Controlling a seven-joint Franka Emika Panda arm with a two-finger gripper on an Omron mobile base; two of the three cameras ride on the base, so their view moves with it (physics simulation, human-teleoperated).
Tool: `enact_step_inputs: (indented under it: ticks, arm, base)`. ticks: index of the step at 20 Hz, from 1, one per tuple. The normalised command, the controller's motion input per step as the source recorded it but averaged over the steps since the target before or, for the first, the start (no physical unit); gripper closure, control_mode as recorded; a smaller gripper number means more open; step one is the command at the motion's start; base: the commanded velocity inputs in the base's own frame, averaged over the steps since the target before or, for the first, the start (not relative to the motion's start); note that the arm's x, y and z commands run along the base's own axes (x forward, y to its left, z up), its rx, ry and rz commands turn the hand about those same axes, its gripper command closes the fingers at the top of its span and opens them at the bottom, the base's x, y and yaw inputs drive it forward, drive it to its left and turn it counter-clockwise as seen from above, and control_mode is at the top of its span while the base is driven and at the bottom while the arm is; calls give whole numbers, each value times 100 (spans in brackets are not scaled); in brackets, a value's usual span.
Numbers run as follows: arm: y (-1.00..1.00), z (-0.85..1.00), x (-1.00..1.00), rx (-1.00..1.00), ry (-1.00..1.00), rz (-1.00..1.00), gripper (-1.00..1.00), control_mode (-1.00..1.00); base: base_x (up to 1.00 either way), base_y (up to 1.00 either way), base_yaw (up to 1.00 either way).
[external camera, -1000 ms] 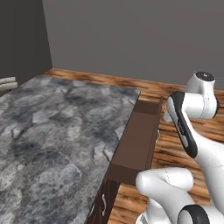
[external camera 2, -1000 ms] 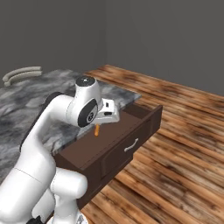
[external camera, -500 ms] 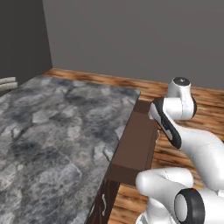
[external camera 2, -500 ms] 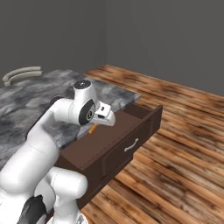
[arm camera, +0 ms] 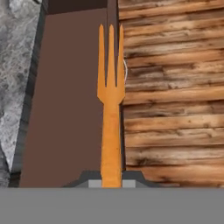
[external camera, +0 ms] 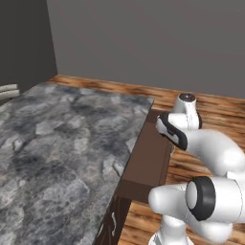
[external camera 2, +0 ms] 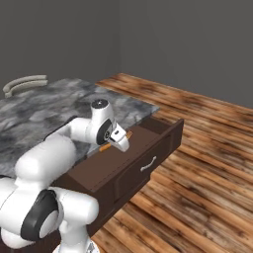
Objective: Organize the utensils by type. Pick up the wooden spoons from the counter and place them in the open cabinet. Then pick up the metallic utensils from the counter and place them in the open drawer.
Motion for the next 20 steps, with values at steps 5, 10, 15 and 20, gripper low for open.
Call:
enact_step_inputs:
  ticks: [5, 10, 15, 20]
  arm:
    - [0, -36, 30, 1, 0, -14, 100, -100]
    - [-1, -39, 35, 12, 0, -4, 100, -100]
    - [-6, -37, 36, 16, 0, 0, 100, -100]
    - [-1, -34, 33, 2, 0, 0, 100, -100]
  base:
    - [0, 0, 0]
    - [0, 0, 0]
    - [0, 0, 0]
    - [0, 0, 0]
